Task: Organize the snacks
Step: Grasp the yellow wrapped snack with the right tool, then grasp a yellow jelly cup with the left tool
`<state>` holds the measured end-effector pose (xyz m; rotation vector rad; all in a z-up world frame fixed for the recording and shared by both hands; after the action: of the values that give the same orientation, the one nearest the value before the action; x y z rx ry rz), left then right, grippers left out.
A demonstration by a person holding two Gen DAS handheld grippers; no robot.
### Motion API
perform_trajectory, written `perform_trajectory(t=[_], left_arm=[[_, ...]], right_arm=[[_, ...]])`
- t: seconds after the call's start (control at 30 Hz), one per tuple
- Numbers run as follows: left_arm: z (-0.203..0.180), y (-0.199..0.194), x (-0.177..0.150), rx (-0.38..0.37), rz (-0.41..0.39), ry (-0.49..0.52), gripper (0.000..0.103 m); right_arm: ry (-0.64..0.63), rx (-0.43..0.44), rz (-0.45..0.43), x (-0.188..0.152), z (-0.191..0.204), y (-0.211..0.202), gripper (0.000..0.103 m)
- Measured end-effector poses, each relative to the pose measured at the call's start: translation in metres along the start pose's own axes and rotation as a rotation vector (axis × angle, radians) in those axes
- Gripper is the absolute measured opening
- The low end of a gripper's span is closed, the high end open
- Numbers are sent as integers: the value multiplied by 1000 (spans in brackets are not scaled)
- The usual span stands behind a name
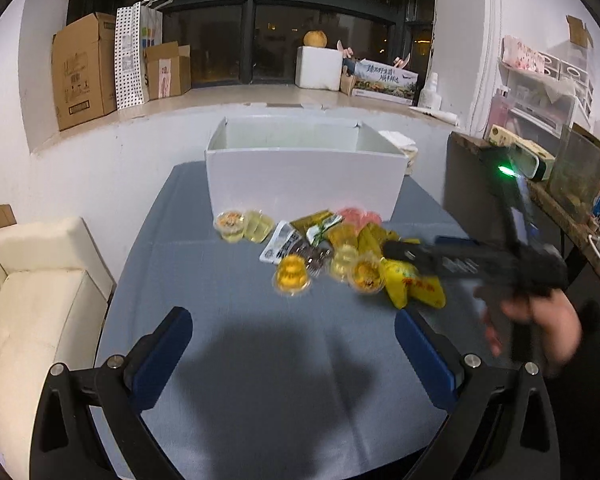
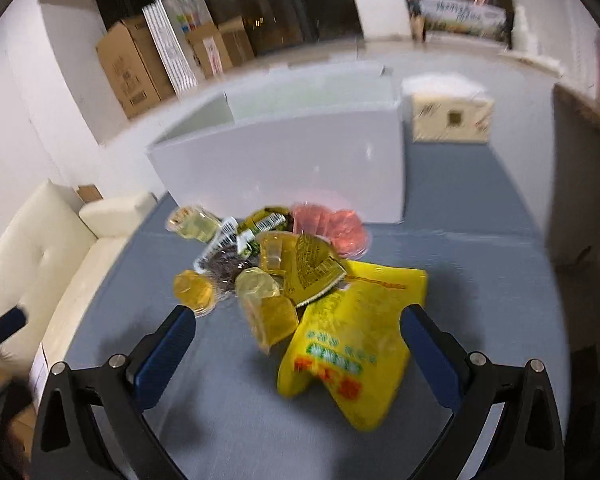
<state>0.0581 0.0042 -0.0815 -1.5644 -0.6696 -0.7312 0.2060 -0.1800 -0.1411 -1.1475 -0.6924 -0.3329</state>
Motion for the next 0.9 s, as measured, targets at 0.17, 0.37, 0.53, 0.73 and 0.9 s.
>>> perform_trajectory(t=[0.17, 0.37, 0.53, 0.73, 0.9], left_arm=[[13, 3, -13, 13, 26, -10, 103], [28, 15, -21, 33, 53, -38, 103], [31, 30, -20, 34, 63, -23, 103], [23, 76, -2, 18, 83, 55, 103], [13, 126, 15, -1, 115, 47, 103]], right_arm=[[27, -49, 52, 13, -8, 40, 73], [14, -44, 68, 12, -7, 50, 42], [26, -24, 26, 8, -9, 27, 42], [6, 29, -67, 1, -2, -35, 42], [39, 76, -134, -14, -4, -87, 42]])
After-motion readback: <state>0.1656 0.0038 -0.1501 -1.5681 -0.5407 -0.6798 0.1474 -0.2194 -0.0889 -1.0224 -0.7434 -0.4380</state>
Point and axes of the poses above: each gripper's, at about its wrist camera, not at the fingertips, and y roughly the way its jaws point, z to its left, x to its top, the point moved 3 cm from there along y, roughly the way its jaws point, and after that the axes turned 2 degrees about -z, right-handed, at the moved point
